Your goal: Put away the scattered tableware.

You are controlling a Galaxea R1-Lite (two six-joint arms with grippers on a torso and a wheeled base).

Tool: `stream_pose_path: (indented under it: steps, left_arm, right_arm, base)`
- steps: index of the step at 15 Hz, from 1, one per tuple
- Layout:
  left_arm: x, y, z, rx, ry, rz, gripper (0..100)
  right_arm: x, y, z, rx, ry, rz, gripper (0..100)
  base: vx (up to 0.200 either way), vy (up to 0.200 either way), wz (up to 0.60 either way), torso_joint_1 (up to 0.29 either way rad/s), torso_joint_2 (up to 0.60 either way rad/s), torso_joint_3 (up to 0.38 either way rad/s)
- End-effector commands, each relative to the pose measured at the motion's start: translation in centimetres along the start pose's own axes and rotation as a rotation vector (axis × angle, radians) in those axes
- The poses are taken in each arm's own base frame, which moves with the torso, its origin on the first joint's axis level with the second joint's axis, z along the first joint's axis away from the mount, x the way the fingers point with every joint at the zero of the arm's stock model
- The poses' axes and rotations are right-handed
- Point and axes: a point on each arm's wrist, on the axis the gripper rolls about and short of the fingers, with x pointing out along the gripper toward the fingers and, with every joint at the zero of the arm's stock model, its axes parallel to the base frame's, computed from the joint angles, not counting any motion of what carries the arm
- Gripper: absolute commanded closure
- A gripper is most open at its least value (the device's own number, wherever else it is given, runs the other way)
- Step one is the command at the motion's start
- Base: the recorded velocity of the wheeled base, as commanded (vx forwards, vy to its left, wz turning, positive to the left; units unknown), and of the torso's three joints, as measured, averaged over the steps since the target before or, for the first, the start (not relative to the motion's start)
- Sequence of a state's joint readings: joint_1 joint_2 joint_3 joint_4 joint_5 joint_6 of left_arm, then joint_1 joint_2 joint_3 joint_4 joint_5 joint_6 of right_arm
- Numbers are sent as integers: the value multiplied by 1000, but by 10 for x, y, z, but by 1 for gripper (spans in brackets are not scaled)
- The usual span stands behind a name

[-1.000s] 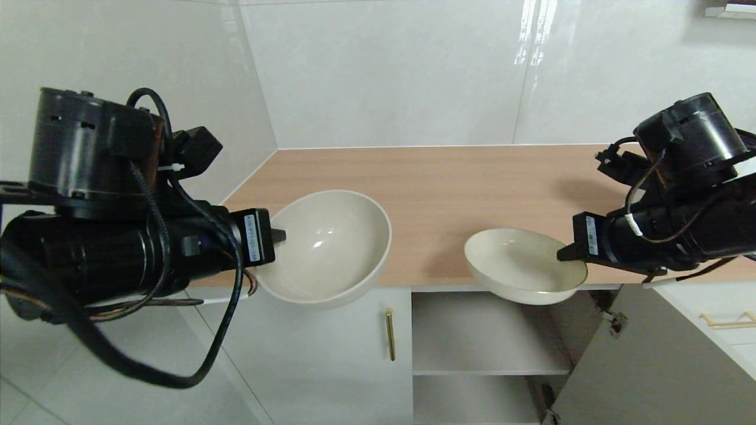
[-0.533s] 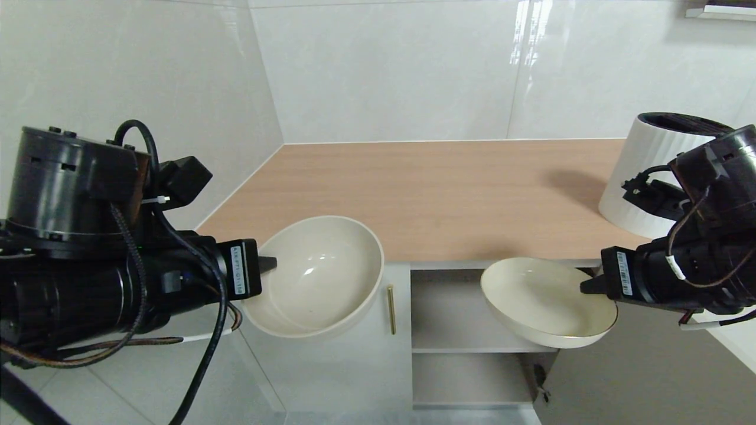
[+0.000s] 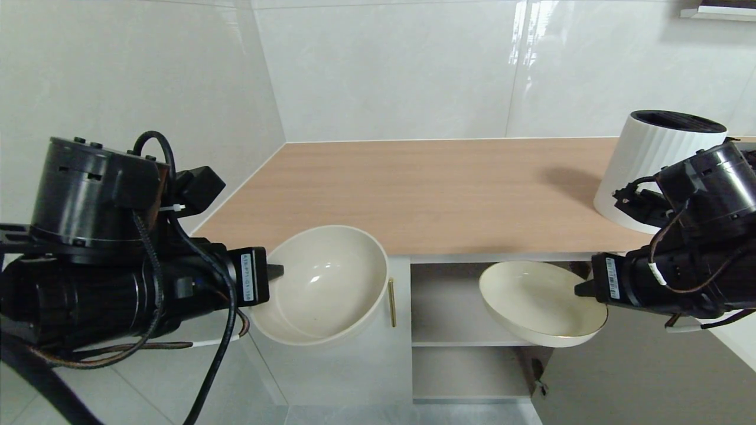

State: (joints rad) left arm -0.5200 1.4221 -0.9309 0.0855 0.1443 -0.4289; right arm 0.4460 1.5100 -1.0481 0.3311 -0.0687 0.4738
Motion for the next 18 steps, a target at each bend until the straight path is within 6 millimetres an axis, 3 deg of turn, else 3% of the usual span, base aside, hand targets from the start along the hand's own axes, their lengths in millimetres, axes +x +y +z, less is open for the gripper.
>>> stream_pose_path:
  steps: [1, 8, 18]
  left_arm:
    - [3, 0, -1, 1, 10, 4, 100]
    - [5, 0, -1, 2, 15, 7, 100]
    - [6, 0, -2, 4, 17, 7, 100]
  right_arm:
    - [4, 0, -1, -1, 14, -7, 100]
    - [12, 0, -2, -5, 24, -37, 100]
    - [20, -1, -4, -10, 43, -51, 100]
  base:
    - [0, 0, 0, 0, 0, 0]
    - [0, 0, 0, -22, 59, 33]
    - [0, 0, 0, -167, 448, 282]
